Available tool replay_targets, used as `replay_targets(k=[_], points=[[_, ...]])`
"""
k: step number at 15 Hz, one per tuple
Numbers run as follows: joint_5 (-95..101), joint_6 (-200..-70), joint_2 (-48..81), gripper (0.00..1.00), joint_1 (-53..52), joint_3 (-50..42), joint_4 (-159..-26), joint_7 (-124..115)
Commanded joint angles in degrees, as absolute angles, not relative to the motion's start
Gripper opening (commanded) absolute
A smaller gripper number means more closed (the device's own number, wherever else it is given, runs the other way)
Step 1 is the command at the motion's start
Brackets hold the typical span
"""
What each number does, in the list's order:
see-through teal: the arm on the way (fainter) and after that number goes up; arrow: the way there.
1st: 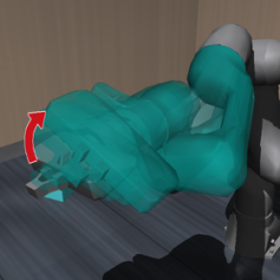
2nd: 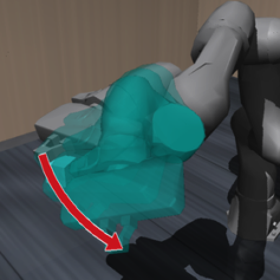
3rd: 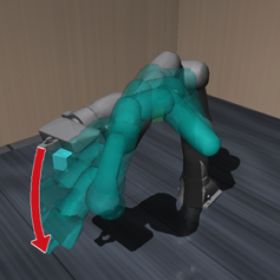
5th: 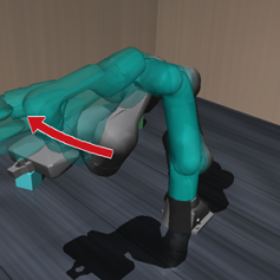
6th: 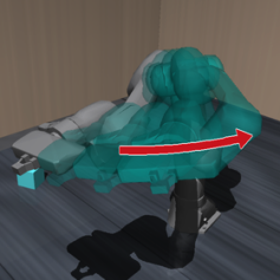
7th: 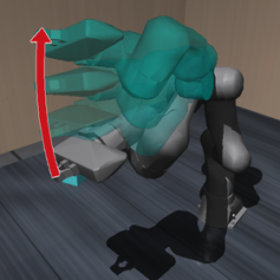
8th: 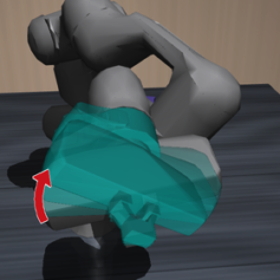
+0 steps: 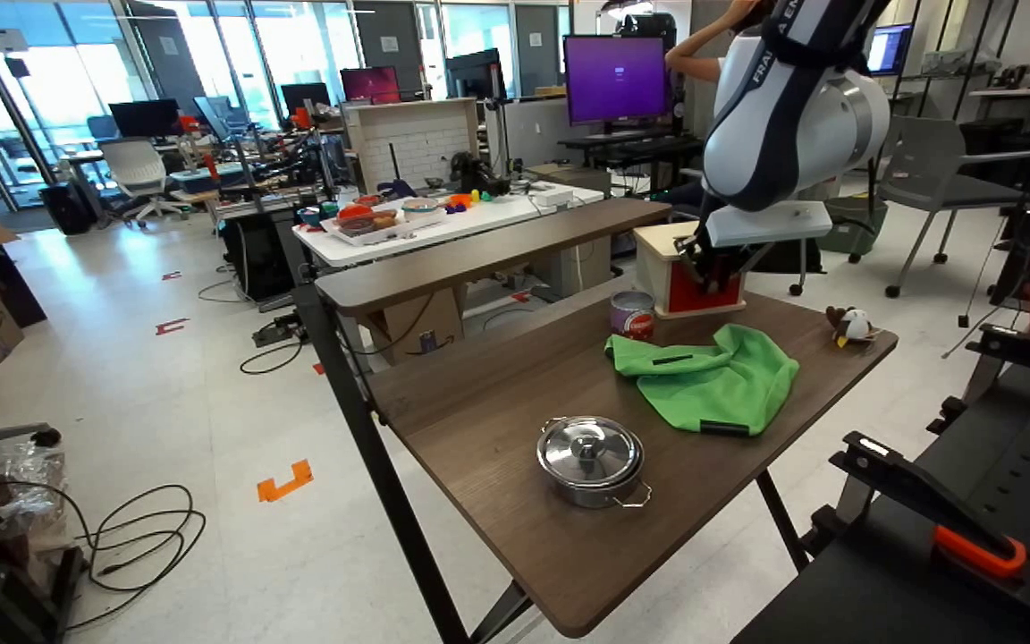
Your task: Open the drawer
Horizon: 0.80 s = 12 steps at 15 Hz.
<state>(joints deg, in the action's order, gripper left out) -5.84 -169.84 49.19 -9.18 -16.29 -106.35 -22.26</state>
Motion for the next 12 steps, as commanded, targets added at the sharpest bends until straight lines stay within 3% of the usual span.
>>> replay_targets(k=[1, 12], points=[[-6.05, -166.67, 47.14, 0.07, -8.11, -15.13, -108.12, -20.97], [-5.05, -155.90, 42.11, 0.07, -4.67, -11.14, -112.60, -17.55]])
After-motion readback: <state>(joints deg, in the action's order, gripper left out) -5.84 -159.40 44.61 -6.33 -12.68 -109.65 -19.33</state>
